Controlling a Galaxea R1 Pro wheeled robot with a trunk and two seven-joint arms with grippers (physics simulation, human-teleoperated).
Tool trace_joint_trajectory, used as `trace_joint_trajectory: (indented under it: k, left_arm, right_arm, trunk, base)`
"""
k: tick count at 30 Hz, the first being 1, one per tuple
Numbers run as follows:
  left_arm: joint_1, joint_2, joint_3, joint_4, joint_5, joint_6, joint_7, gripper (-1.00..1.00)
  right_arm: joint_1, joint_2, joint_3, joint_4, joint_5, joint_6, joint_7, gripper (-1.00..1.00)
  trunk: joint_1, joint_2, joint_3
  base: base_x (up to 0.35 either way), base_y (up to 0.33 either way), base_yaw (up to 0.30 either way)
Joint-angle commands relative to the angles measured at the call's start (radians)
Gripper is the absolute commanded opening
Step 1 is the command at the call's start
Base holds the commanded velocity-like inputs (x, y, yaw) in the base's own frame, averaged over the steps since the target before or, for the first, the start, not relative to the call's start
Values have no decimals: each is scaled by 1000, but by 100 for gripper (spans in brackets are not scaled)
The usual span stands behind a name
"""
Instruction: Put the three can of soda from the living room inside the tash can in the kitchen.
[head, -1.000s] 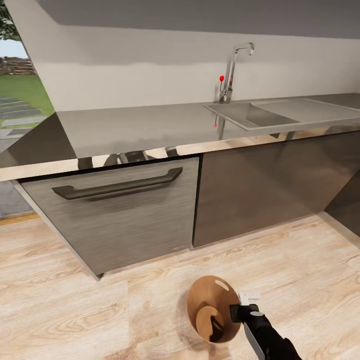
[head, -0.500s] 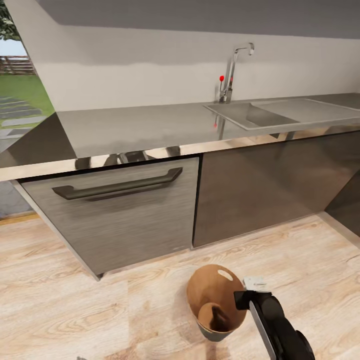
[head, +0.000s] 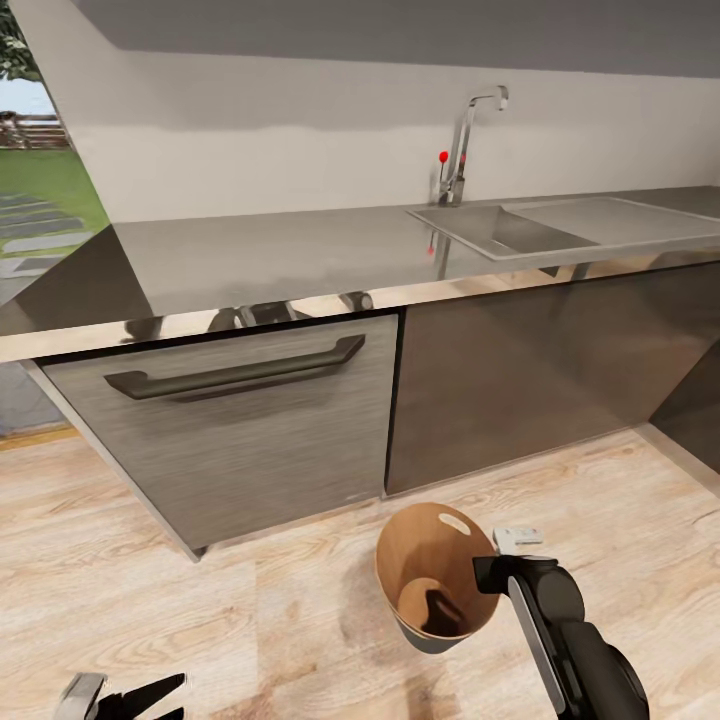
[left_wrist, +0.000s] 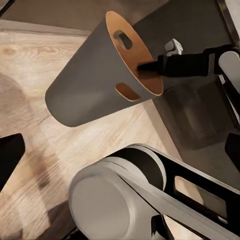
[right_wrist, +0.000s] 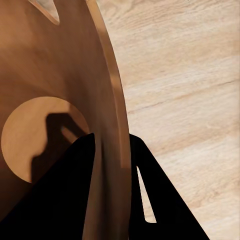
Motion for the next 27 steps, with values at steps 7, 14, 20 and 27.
trace_joint_trajectory:
  k: [7, 14, 20, 27]
  left_arm:
    - [1, 2, 15, 2, 0, 0, 0, 100]
    - [1, 2, 16, 2, 0, 0, 0, 100]
    - [0, 2, 17, 2, 0, 0, 0, 100]
    - [0, 2, 17, 2, 0, 0, 0, 100]
  right_arm:
    - [0, 0, 0, 0, -11, -2, 3, -100]
    - [0, 0, 0, 0, -11, -2, 3, -100]
    - [0, 0, 0, 0, -11, -2, 3, -100]
    - [0, 0, 0, 0, -11, -3, 3, -100]
  trunk:
    - [0, 0, 1]
    - [0, 0, 10]
    - [0, 0, 19]
    - [0, 0, 31]
  base:
    - [0, 0, 0]
    - [0, 0, 0]
    - [0, 0, 0]
    - [0, 0, 0]
